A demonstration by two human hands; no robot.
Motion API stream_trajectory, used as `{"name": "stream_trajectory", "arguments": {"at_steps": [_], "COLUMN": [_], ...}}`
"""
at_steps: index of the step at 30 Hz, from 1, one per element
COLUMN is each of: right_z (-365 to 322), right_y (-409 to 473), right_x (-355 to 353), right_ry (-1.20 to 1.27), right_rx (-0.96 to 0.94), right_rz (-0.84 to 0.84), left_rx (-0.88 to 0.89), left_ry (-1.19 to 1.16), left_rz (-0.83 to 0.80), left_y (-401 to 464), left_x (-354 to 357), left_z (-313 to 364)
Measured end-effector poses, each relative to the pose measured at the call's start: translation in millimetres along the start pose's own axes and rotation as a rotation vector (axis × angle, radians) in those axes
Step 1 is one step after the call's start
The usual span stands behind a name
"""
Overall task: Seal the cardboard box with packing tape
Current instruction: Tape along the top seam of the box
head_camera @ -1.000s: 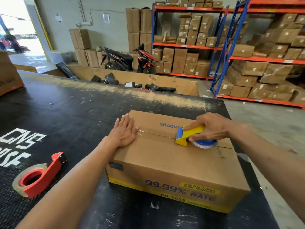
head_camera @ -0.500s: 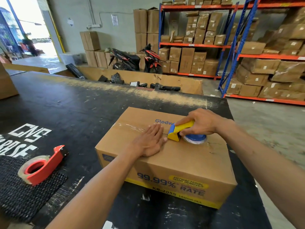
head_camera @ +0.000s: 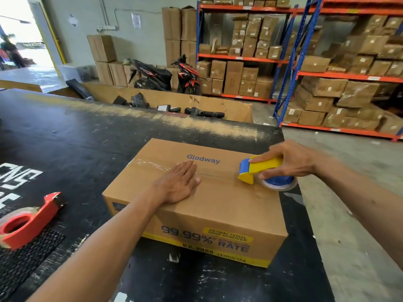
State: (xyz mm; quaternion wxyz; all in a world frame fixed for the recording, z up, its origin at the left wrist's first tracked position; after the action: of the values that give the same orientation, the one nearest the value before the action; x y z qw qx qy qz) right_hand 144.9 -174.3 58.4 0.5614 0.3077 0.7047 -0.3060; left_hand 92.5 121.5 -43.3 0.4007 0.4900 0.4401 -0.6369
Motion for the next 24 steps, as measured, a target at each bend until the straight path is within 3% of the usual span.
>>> {"name": "stream_trajectory", "arguments": {"at_steps": [7,13,24], "right_z": [-1,-1,10], "right_y": [8,10,-15], "right_x": [9,10,2], "right_ry": [-0.139,-0.157,0.053], "right_rx": [0.006,0.008,0.013], "right_rz": [-0.003,-0.002,0.011], "left_rx": [-0.058,0.083,0.104], "left_ry": [0.062,0.043,0.015], "left_rz": [-0.018,-0.028,-0.008], "left_y": [5,28,40], "left_x": [3,8,12], "left_z": [19,92,93]}}
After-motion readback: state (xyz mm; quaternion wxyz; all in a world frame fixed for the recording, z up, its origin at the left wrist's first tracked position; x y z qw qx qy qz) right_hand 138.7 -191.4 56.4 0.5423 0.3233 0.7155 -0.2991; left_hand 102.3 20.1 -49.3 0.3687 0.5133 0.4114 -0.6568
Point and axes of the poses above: each hand's wrist, its own y-axis towards the middle knuckle, its own x-axis out of the palm, z = x × y, the point moved 4 cm from there along y, towards the middle knuckle, and after that the axes turned 2 degrees about -z, right-handed, at the moved point
